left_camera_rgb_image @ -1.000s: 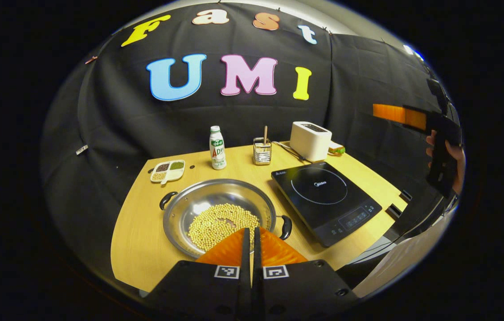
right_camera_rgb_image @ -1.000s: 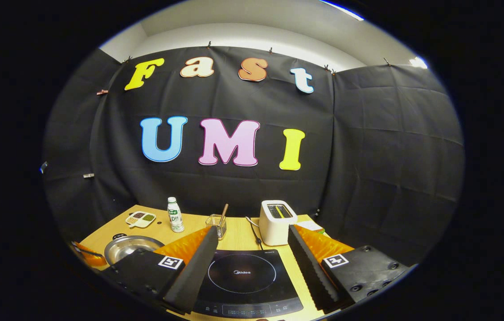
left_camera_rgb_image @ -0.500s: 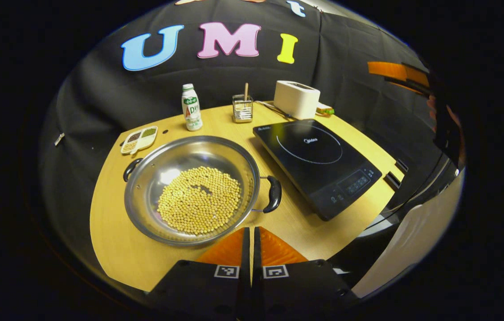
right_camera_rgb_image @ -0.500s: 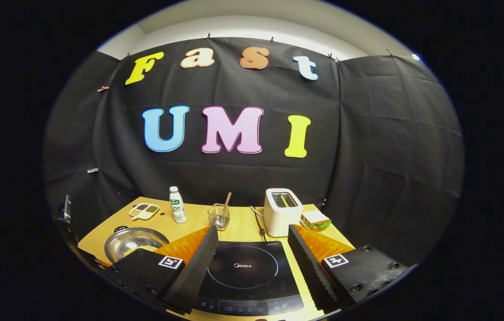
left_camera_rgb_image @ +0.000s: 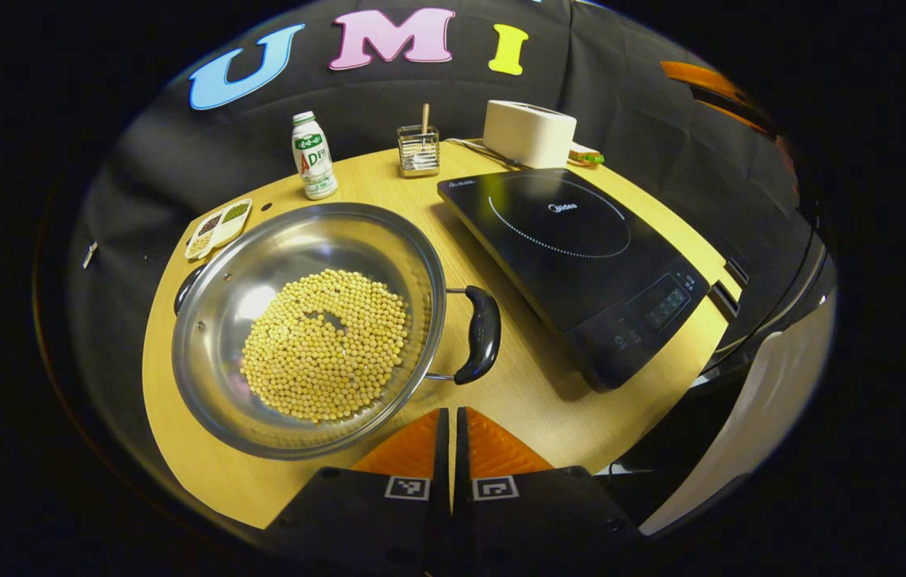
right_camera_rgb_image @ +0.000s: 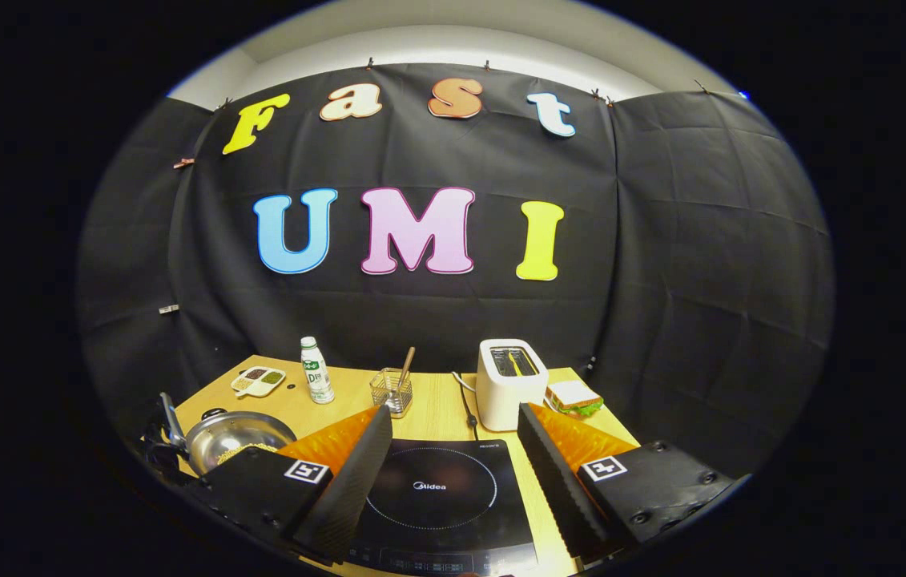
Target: First push the handle of the pot to place it horizontally, then grasp the pot with both hands and set it on the induction cooktop.
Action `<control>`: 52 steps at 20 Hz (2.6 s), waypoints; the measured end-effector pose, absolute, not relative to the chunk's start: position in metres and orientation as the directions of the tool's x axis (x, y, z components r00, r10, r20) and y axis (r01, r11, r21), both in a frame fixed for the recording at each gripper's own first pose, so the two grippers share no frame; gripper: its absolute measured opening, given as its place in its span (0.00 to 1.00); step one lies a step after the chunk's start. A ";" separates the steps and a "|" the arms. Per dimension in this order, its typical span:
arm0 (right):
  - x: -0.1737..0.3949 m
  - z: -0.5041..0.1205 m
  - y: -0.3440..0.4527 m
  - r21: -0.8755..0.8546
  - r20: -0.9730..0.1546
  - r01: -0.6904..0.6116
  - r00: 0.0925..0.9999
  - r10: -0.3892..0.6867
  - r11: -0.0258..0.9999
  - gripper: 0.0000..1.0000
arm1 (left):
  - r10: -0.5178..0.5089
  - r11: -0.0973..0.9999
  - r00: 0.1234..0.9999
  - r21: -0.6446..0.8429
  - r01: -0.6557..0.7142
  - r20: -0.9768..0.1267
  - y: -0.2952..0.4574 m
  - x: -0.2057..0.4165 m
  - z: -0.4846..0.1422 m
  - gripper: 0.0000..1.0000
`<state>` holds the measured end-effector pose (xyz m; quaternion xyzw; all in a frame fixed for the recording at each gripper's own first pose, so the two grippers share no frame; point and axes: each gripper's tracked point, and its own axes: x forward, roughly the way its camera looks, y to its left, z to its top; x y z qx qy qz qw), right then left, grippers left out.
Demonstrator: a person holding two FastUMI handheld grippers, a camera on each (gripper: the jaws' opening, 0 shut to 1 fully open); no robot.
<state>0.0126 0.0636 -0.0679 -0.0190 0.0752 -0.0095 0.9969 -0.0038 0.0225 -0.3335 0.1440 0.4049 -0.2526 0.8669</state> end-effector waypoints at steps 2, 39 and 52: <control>0.015 -0.066 0.059 -0.030 -0.143 0.015 0.989 -0.019 0.999 0.98 | -0.319 0.829 0.532 0.041 0.558 -0.784 0.016 0.000 -0.339 0.05; 0.018 -0.088 -0.008 -0.025 -0.216 0.077 0.973 -0.081 0.997 0.98 | -0.356 0.887 0.569 -0.077 0.455 -0.741 -0.068 0.119 -0.326 0.05; 0.016 -0.094 0.024 0.009 -0.251 0.007 0.968 -0.005 1.000 0.98 | -0.457 0.873 0.694 -0.131 0.470 -0.557 -0.076 0.092 -0.253 0.05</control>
